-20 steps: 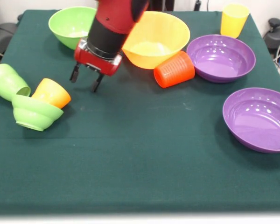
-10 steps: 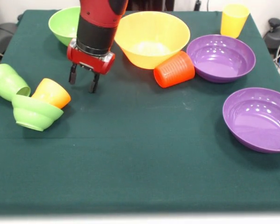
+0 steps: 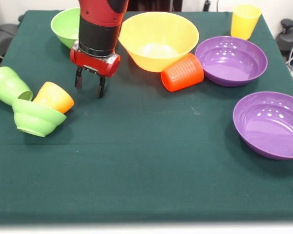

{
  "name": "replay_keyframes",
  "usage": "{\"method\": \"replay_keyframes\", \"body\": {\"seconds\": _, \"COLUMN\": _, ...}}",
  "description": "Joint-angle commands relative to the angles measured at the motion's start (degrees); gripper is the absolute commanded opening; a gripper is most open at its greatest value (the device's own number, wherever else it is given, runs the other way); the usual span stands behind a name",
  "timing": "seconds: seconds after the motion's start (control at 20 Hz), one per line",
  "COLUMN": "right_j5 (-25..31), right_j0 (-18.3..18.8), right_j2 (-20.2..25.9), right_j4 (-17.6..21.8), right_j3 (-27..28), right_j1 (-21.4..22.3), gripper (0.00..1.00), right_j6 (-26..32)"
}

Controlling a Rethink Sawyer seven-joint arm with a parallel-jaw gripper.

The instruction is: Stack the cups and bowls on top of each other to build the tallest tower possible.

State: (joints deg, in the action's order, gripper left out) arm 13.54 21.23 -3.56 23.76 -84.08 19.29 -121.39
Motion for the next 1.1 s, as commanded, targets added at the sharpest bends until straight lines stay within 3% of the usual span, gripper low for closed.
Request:
{"method": "replay_keyframes", "body": {"seconds": 0.05, "right_j5": -4.4, "right_j0": -1.8, "right_j2": 9.9, "right_j4": 3.2, "right_j3": -3.8, "right_j1": -3.2, "gripper": 1.0, "right_j6": 0.6}}
{"method": "replay_keyframes", "body": {"seconds": 0.6, "right_j5": -6.4, "right_j0": -1.7, "right_j2": 9.6, "right_j4": 4.2, "right_j3": -6.2, "right_j1": -2.3, "gripper": 1.0, "right_j6": 0.2}}
{"method": "replay_keyframes", "body": {"seconds": 1.1, "right_j5": -6.0, "right_j0": -4.7, "right_j2": 6.8, "right_j4": 4.2, "right_j3": -8.0, "right_j1": -1.4, "gripper": 1.0, "right_j6": -1.1}}
